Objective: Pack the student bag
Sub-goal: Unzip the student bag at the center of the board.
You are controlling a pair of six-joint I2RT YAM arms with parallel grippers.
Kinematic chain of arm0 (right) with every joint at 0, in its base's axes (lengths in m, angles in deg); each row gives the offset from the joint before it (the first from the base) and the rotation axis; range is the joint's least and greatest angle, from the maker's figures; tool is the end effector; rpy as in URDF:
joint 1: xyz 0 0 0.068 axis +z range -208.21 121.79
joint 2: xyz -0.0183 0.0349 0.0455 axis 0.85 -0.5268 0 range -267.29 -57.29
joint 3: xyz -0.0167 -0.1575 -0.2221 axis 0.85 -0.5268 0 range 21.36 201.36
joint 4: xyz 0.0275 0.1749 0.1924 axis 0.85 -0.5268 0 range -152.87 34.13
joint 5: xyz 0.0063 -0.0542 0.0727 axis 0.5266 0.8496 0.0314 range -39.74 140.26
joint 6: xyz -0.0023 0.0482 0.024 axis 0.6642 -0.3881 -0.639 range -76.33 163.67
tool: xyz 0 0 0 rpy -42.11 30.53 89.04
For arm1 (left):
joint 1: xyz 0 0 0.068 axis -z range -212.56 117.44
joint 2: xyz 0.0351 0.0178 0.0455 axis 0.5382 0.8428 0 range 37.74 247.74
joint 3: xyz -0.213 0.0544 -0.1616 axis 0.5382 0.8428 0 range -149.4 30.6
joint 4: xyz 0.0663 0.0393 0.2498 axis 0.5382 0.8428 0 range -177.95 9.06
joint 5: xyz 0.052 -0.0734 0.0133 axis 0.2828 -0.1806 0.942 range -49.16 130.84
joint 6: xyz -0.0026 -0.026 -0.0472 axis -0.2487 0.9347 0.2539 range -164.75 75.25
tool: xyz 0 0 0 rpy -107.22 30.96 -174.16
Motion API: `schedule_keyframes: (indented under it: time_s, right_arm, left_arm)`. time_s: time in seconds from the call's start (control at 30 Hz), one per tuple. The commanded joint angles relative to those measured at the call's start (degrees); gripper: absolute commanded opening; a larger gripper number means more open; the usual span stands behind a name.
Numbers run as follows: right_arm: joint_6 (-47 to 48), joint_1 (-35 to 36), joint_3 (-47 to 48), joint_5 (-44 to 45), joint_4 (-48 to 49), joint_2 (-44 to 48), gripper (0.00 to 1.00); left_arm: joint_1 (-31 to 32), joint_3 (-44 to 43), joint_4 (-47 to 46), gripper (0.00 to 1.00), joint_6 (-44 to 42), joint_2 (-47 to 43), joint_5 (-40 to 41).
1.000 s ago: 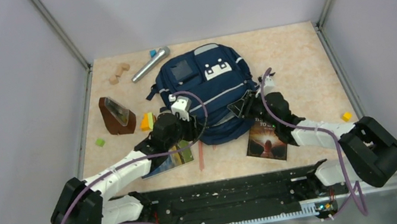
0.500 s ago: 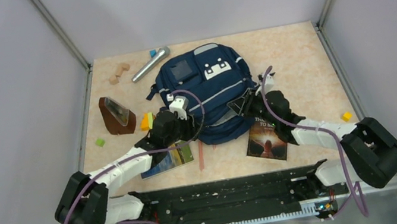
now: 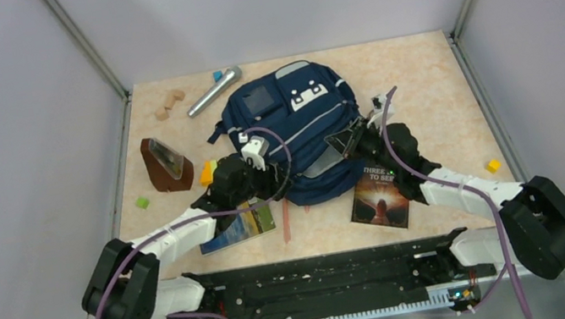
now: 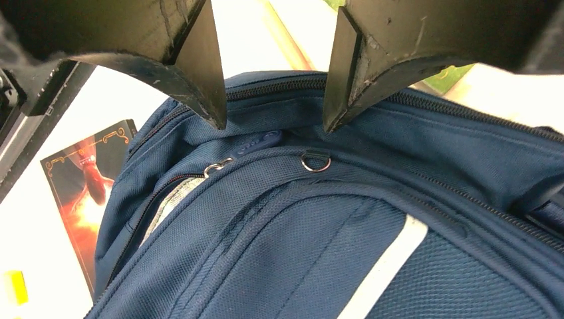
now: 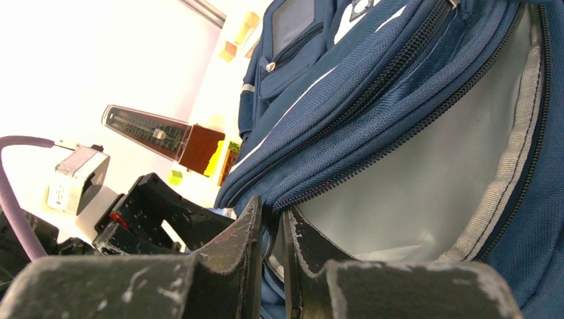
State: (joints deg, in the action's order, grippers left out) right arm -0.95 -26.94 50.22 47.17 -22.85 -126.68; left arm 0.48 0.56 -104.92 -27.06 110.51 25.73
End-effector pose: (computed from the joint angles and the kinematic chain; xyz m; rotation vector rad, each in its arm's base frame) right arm 0.2220 0.1371 0.2327 0.1680 1.8047 1.0155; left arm 0.2130 -0.1496 0.1963 0.4529 2.0541 -0.8150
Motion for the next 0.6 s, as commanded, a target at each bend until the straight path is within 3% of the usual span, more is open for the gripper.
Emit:
schedule_keyframes:
  time_s: [0.0, 0.57]
  right_arm:
    - [0.0, -1.1, 3.8, 0.8, 4.6, 2.7, 0.06]
    - [-0.8, -1.2, 3.9, -1.2, 5.3, 2.0, 0.03]
  left_arm:
    - [-0.3, 0.1, -4.5, 0.6, -2.8, 3.3, -4.6]
    - [-0.6, -2.4, -15.3, 0.54, -1.6, 10.5, -9.1]
